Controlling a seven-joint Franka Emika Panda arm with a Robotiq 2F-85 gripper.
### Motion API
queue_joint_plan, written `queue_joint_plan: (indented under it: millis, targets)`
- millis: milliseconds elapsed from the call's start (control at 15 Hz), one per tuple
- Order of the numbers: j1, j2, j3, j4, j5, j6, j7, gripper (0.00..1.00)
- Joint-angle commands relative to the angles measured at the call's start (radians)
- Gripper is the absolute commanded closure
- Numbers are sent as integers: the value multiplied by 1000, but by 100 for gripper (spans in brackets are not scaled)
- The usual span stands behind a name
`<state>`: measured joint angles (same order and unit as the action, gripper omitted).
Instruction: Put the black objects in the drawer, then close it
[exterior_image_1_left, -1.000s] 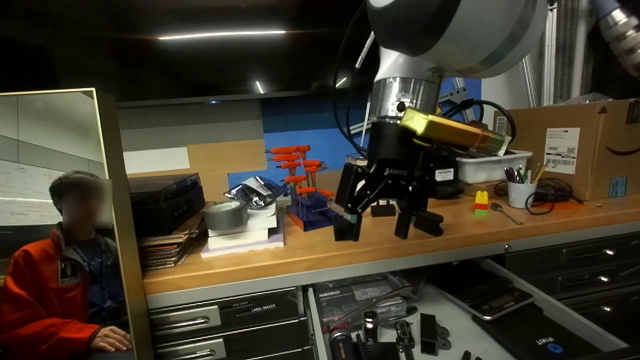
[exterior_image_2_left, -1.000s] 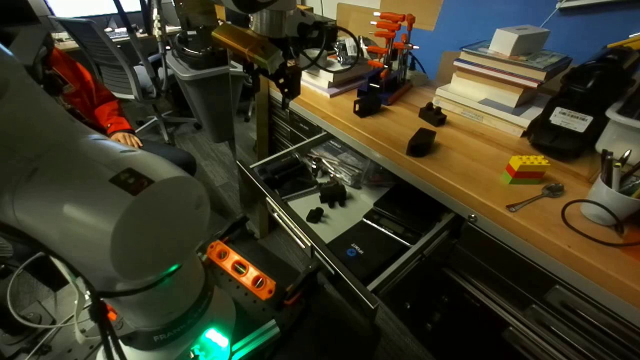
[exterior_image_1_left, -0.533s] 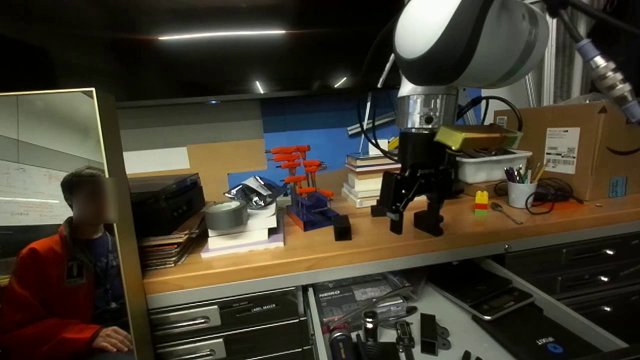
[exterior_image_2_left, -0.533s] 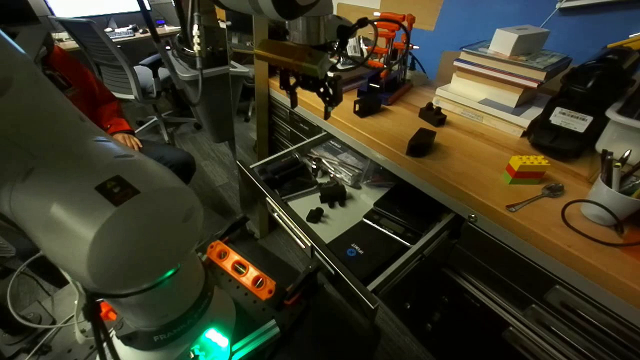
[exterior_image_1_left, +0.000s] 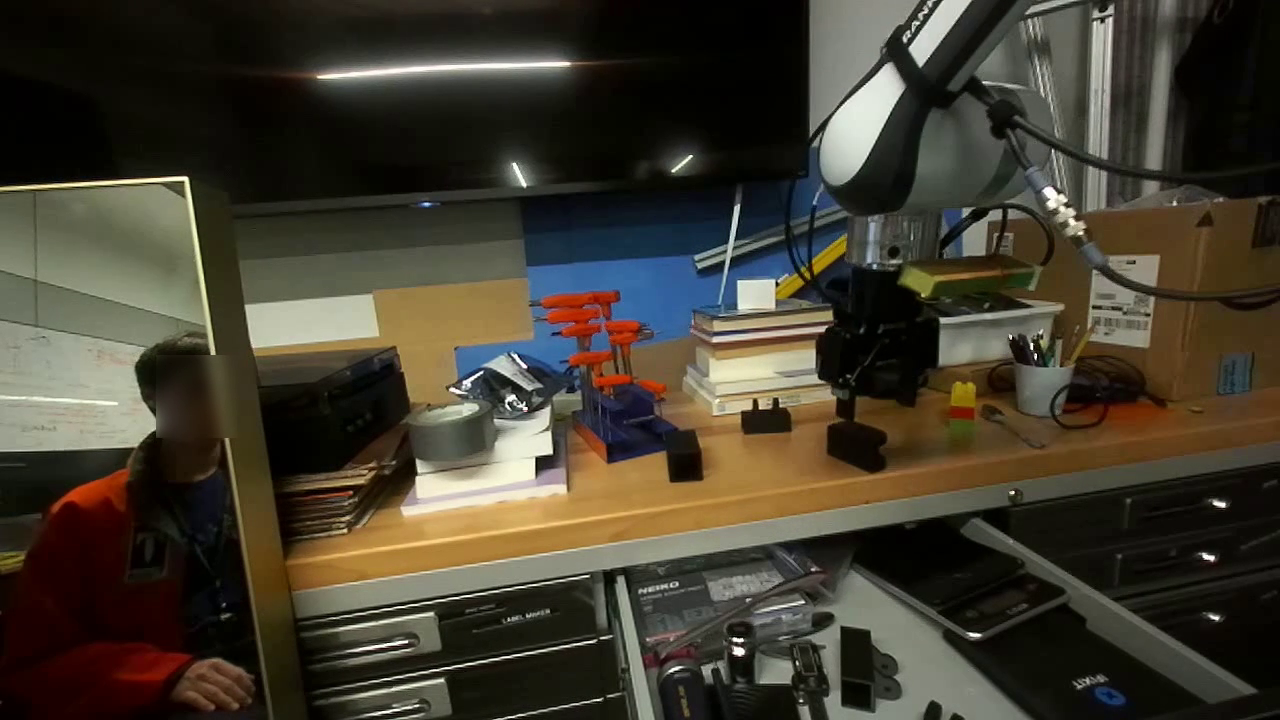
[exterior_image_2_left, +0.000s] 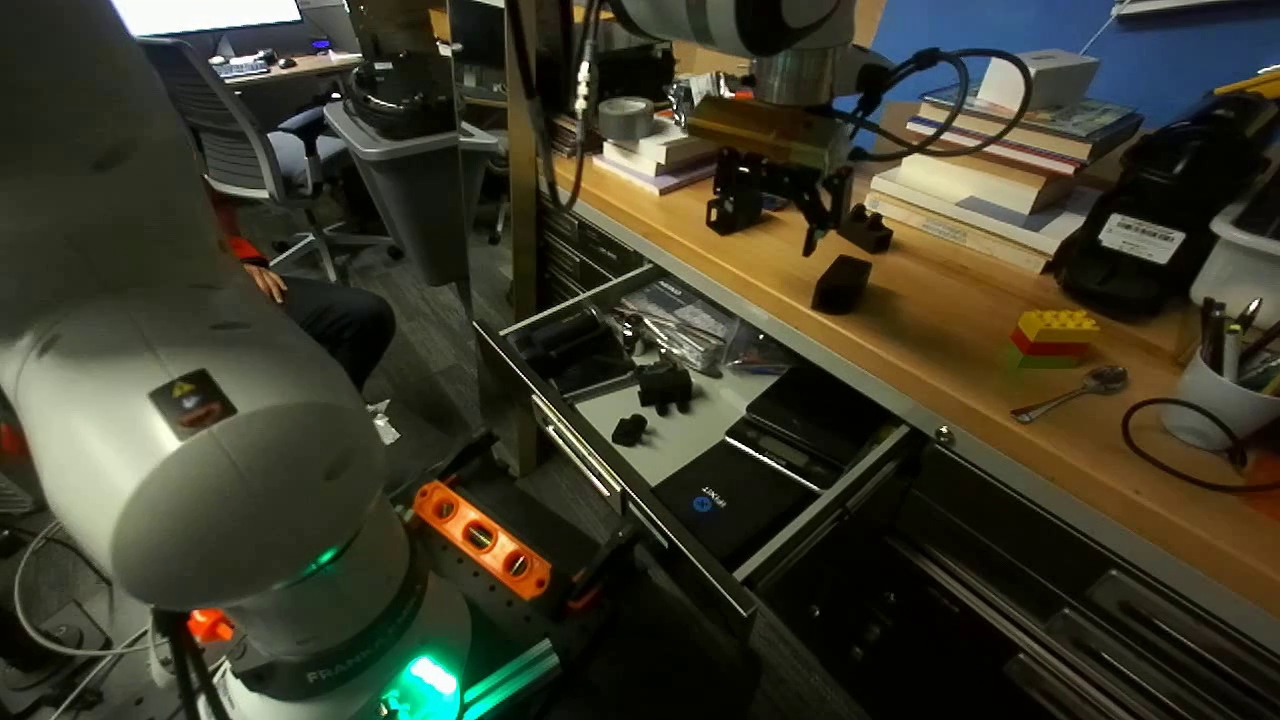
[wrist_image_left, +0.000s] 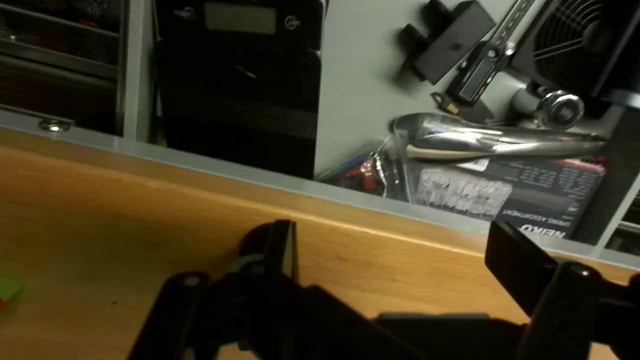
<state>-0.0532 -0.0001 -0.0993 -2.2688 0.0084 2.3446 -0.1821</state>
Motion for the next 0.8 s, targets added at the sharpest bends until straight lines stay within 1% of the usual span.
queue_joint_plan:
  millis: [0, 200, 400, 733]
  targets:
    - [-36, 175, -7, 189, 50, -21, -69, 0]
    - [-70, 273, 12, 286, 97, -41, -132, 0]
    - [-92, 357, 31, 366, 111, -60, -170, 0]
    - [-114, 428, 47, 453, 93, -89, -183, 0]
